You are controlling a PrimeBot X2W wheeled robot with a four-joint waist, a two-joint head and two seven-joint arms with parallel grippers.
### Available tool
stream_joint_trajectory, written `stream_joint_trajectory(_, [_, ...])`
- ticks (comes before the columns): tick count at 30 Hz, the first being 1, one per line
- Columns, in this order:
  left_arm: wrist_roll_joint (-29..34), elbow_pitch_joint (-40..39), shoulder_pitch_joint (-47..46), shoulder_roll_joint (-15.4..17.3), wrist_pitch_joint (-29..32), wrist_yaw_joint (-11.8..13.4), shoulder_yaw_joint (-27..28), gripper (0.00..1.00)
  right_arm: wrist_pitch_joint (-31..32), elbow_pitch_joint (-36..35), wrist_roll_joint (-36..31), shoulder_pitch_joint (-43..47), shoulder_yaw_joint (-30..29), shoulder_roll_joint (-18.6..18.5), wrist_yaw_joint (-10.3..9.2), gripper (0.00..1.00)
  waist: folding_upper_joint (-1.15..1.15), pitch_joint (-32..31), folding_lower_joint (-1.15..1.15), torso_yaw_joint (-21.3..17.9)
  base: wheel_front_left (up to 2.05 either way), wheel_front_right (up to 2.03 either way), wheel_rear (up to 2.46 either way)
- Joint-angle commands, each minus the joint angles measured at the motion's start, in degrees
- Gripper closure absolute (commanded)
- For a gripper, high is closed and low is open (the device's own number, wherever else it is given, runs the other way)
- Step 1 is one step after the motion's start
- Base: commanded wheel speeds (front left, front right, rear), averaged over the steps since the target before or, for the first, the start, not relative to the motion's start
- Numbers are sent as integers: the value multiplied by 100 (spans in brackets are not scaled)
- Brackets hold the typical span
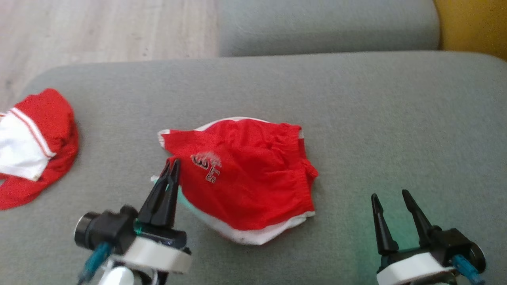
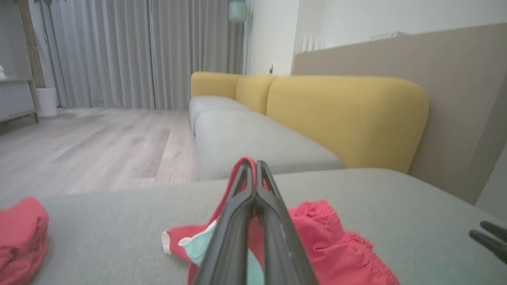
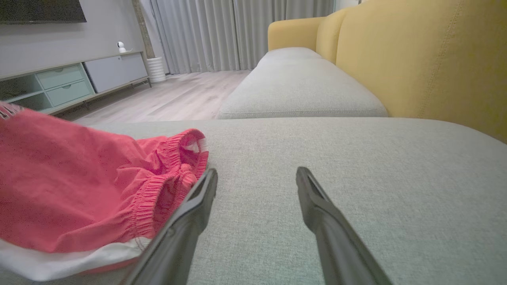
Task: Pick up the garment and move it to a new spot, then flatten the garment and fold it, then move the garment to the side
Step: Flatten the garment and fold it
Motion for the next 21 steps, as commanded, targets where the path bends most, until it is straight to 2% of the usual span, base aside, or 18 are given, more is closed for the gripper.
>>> stream_joint_trajectory(1, [-62, 75, -449, 52, 14, -41, 304, 100, -41, -190, -9, -279, 155, -39, 43, 0, 0, 151, 0, -153, 0, 0, 0])
stream_joint_trajectory(11, [-243, 3146, -1937, -116, -378, -159, 755, 100, 9, -291, -125, -628, 270, -39, 43, 0, 0, 856, 0, -858, 0, 0, 0])
stream_joint_trajectory(18, [-291, 4478, -2743, -238, -663, -303, 860, 100, -4, -330, -156, -737, 206, -39, 43, 0, 0, 1088, 0, -993, 0, 0, 0])
stream_joint_trajectory(19, [-282, 4583, -2808, -253, -704, -334, 855, 66, -7, -327, -158, -741, 195, -39, 43, 0, 0, 1093, 0, -984, 0, 0, 0])
stream_joint_trajectory(20, [-272, 4672, -2858, -272, -742, -366, 846, 26, -8, -323, -158, -742, 181, -39, 43, 0, 0, 1091, 0, -964, 0, 0, 0])
stream_joint_trajectory(21, [-262, 4743, -2898, -295, -777, -399, 838, 0, -10, -318, -155, -743, 170, -39, 43, 0, 0, 1081, 0, -934, 0, 0, 0])
